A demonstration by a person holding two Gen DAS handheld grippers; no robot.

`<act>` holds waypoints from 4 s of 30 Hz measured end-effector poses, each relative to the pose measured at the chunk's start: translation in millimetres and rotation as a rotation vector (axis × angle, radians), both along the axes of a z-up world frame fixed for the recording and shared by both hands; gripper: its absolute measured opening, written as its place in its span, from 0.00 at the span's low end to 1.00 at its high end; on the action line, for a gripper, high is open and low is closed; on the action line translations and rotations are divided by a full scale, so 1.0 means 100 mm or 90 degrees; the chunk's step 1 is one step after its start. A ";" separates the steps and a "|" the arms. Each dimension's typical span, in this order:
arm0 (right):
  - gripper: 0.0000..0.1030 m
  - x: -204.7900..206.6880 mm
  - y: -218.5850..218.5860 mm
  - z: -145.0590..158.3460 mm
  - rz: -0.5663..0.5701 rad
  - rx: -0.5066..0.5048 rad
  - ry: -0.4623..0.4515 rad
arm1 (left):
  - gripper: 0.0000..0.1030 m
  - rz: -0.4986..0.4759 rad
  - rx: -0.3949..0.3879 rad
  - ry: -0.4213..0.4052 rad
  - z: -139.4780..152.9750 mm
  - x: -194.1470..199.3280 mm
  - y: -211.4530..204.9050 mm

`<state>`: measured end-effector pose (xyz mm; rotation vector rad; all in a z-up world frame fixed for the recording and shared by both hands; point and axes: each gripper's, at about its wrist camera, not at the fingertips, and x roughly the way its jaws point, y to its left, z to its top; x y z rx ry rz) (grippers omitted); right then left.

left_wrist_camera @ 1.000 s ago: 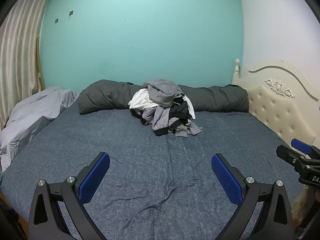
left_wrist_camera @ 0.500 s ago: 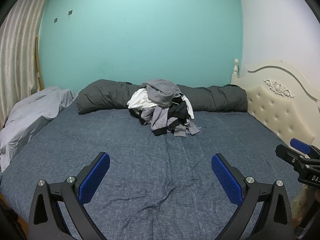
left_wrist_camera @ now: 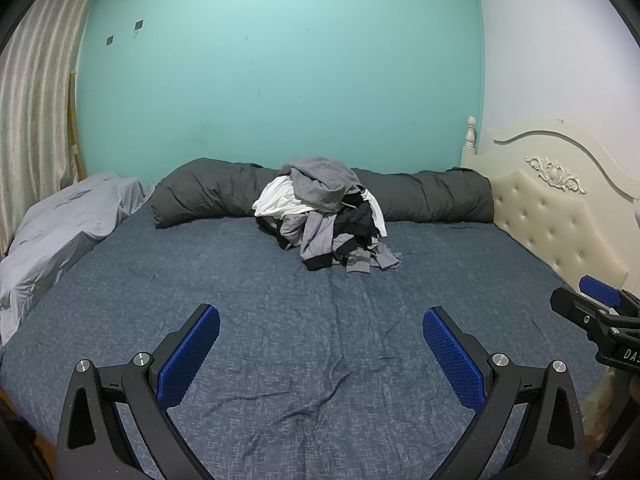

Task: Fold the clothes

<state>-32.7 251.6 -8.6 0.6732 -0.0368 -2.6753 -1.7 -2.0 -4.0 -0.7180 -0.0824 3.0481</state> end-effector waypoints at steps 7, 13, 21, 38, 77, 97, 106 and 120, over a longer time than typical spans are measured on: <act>1.00 -0.03 0.00 0.01 0.004 -0.002 -0.004 | 1.00 -0.003 0.000 -0.003 0.01 -0.03 0.00; 1.00 -0.13 0.02 0.00 0.005 -0.009 -0.016 | 1.00 -0.010 0.000 -0.002 0.03 -0.11 -0.02; 1.00 -0.43 -0.07 0.03 0.028 -0.003 -0.023 | 1.00 -0.023 0.018 -0.013 0.05 -0.43 -0.10; 1.00 -2.63 -0.54 -0.62 0.071 -0.010 -0.085 | 1.00 0.007 0.028 -0.077 -0.58 -2.43 -0.51; 0.64 -6.91 -2.62 -1.43 0.085 0.048 -0.239 | 1.00 0.079 0.125 -0.220 -1.27 -5.04 -1.70; 0.02 -6.03 -2.47 -1.06 0.249 0.027 -0.126 | 1.00 0.077 0.120 -0.206 -1.20 -4.65 -1.74; 0.02 -5.17 -2.11 -0.85 0.298 -0.009 -0.103 | 1.00 0.079 0.118 -0.183 -1.09 -4.17 -1.63; 0.02 -3.66 -1.60 -1.19 0.361 -0.048 -0.100 | 1.00 0.058 0.119 -0.156 -1.52 -3.25 -1.29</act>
